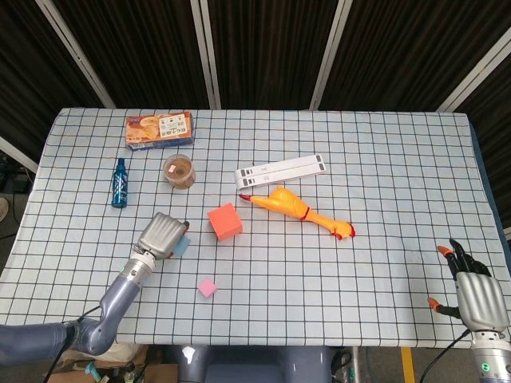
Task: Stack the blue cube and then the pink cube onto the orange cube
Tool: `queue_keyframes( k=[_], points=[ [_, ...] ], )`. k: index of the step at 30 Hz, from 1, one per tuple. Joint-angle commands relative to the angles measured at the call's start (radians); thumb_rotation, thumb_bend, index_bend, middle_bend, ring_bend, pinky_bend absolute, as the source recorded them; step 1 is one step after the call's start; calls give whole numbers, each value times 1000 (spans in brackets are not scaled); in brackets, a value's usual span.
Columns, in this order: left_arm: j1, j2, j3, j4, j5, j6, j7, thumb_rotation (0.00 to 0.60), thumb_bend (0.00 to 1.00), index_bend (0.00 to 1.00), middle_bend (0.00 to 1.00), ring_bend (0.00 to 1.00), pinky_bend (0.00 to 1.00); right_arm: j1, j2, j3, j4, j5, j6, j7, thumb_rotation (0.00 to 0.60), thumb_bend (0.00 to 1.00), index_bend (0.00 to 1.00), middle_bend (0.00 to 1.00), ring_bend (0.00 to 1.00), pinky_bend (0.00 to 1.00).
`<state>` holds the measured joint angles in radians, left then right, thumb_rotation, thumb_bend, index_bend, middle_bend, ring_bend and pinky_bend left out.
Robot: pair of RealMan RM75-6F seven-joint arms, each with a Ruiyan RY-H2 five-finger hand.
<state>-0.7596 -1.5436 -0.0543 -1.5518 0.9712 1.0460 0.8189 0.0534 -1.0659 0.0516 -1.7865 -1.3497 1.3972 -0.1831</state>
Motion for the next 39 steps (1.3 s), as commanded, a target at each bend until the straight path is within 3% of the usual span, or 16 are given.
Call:
queue_keyframes(
  k=[1, 8, 15, 22, 27, 39],
  points=[
    [7, -1, -8, -17, -6, 31, 11, 600, 329, 599, 995, 1000, 1000, 0, 0, 0, 1, -1, 0, 1, 600, 122, 169, 70, 194, 238],
    [-6, 41, -31, -100, -6, 53, 44, 600, 367, 589, 990, 999, 1000, 4, -4, -3, 0, 0, -7, -10, 600, 122, 169, 70, 197, 239],
    [-84, 138, -72, -243, 21, 64, 198, 600, 367, 590, 976, 986, 1000, 8, -2, -5, -5, 8, -18, -14, 600, 122, 169, 70, 204, 263],
    [-184, 185, -143, -316, -122, 32, 338, 600, 356, 591, 957, 965, 1000, 5, 10, -6, -13, 12, -19, 0, 600, 122, 169, 70, 206, 263],
    [-261, 190, -158, -295, -191, -5, 415, 600, 315, 591, 948, 950, 1000, 6, 12, -7, -12, 17, -25, 0, 600, 122, 171, 70, 209, 264],
    [-329, 138, -198, -200, -255, -126, 244, 600, 260, 588, 887, 893, 1000, 15, 2, -2, -9, 50, -39, -31, 600, 122, 210, 70, 221, 264]
  ],
)
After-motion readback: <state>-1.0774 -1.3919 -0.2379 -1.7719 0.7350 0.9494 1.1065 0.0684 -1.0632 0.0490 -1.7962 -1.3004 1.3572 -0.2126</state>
